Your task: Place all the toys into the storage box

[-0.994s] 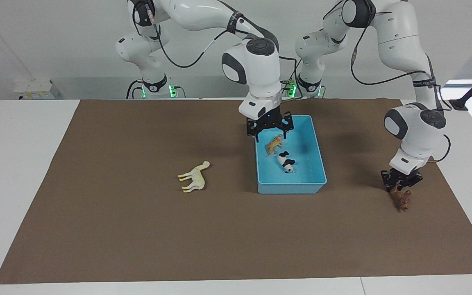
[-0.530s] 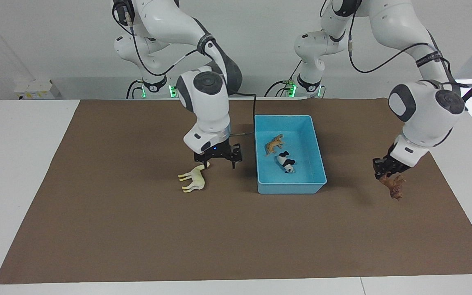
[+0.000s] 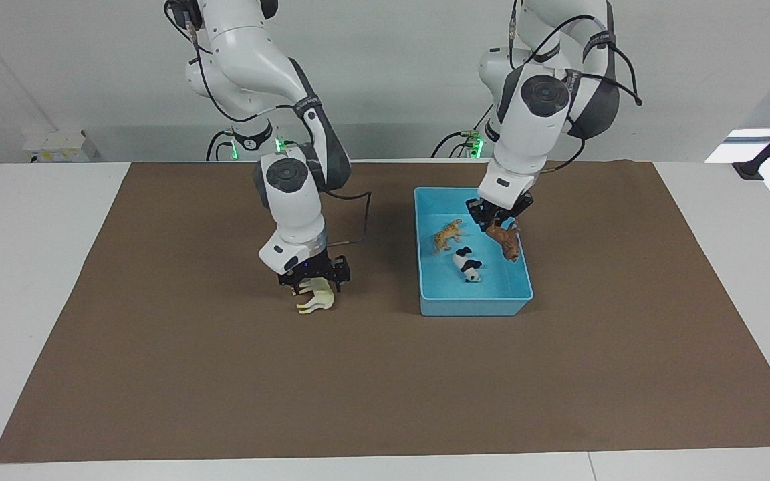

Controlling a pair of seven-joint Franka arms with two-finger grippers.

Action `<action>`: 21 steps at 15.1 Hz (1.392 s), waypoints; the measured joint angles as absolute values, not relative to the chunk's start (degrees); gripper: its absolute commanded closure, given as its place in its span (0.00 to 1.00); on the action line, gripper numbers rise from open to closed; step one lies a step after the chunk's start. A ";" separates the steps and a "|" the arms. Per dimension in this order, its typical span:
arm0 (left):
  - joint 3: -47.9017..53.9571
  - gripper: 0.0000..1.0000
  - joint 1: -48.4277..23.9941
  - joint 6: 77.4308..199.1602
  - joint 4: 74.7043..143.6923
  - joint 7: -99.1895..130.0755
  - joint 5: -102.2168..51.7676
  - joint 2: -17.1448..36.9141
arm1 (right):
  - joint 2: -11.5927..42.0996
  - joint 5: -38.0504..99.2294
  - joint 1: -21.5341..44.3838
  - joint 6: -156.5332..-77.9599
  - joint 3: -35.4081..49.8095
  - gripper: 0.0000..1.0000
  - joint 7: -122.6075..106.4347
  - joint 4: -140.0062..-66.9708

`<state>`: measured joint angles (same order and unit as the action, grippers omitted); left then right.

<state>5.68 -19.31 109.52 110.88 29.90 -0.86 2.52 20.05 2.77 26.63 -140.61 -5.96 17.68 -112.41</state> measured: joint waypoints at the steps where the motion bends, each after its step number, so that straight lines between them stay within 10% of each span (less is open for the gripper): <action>1: 5.67 0.12 -19.50 111.18 112.94 29.90 -1.02 1.98 | 20.07 2.77 26.38 -141.89 -5.98 0.00 17.11 -113.52; 5: 5.19 0.00 -19.83 113.08 115.63 29.90 -1.18 -0.02 | 20.07 2.77 26.06 -143.16 -5.89 0.00 16.49 -114.65; 7: 4.75 0.00 -19.82 112.91 115.31 29.90 -1.19 -1.05 | 20.25 2.77 26.10 -145.74 -5.72 0.16 16.49 -115.64; 8: 4.45 0.00 -19.73 112.52 114.66 29.94 -1.19 -1.51 | 20.38 2.77 26.10 -147.25 -5.68 0.32 16.49 -116.32; 10: 3.97 0.00 -18.50 109.35 111.21 29.89 -1.19 -2.32 | 20.60 2.78 26.11 -149.06 -5.67 1.00 16.77 -117.40; 21: 3.28 0.00 -5.86 90.28 88.33 18.01 -0.42 -0.50 | 19.92 2.94 26.65 -139.76 -5.06 1.00 21.75 -109.05</action>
